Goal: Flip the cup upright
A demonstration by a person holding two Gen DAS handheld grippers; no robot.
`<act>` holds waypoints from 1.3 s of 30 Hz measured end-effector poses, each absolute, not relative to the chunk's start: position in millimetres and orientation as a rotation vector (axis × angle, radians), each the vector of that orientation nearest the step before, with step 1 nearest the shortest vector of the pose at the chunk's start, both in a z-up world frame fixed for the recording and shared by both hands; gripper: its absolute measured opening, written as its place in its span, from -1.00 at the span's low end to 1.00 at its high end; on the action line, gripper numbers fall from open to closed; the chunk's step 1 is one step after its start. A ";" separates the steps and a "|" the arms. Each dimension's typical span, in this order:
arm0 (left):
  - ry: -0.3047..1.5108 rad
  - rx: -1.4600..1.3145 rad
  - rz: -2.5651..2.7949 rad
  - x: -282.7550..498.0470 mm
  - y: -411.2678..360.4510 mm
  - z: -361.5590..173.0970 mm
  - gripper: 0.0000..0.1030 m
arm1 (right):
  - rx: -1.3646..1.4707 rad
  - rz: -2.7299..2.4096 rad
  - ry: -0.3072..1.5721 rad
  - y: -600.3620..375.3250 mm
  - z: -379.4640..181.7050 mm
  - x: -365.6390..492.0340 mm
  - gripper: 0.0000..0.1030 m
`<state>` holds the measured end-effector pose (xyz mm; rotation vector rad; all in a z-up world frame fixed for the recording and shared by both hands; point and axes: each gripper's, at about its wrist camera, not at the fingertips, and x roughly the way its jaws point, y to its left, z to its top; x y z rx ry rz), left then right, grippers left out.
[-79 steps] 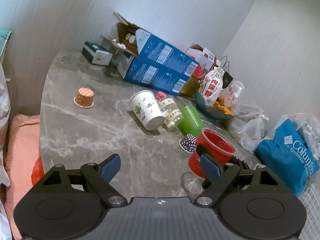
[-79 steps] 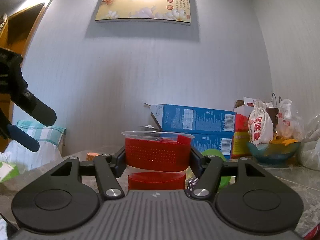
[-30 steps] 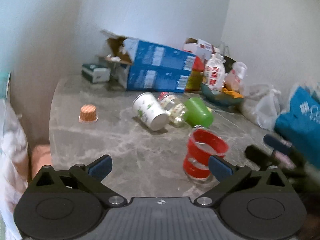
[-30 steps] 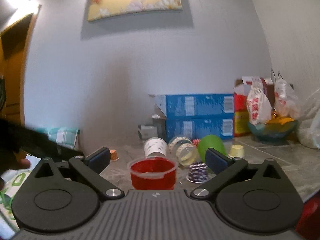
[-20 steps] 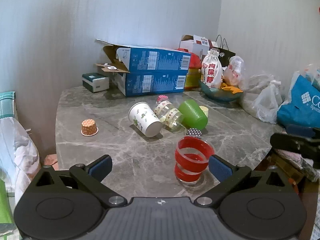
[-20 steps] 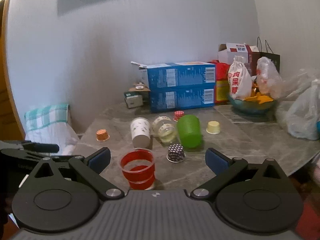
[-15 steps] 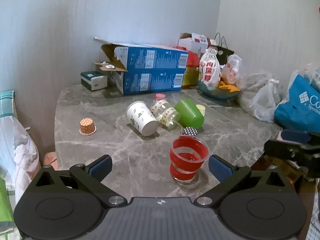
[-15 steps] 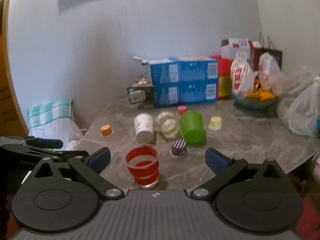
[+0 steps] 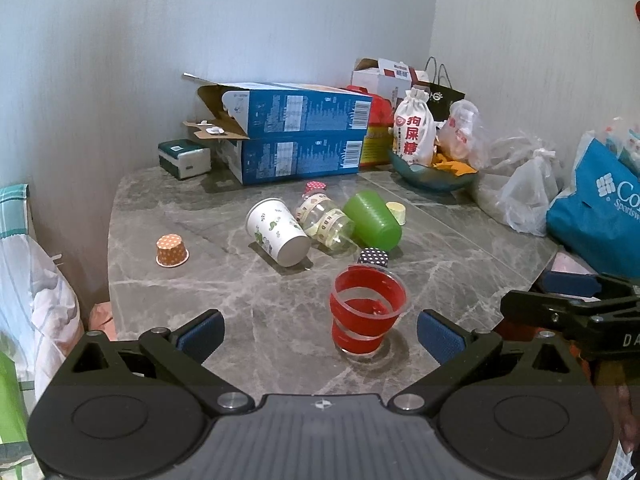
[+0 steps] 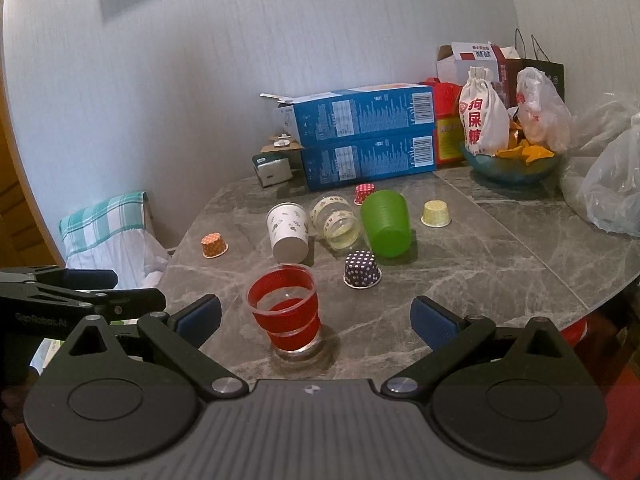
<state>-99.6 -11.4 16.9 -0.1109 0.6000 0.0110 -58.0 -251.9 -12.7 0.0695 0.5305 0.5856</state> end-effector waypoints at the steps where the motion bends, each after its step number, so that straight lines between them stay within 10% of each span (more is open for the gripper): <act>1: 0.601 -0.111 0.011 -99.5 -11.7 17.0 1.00 | 0.071 0.585 0.530 -252.6 -12.5 -58.2 0.98; 39: 0.605 -0.128 0.006 -95.5 -12.9 14.4 1.00 | 0.101 0.603 0.541 -259.6 -13.3 -50.4 0.98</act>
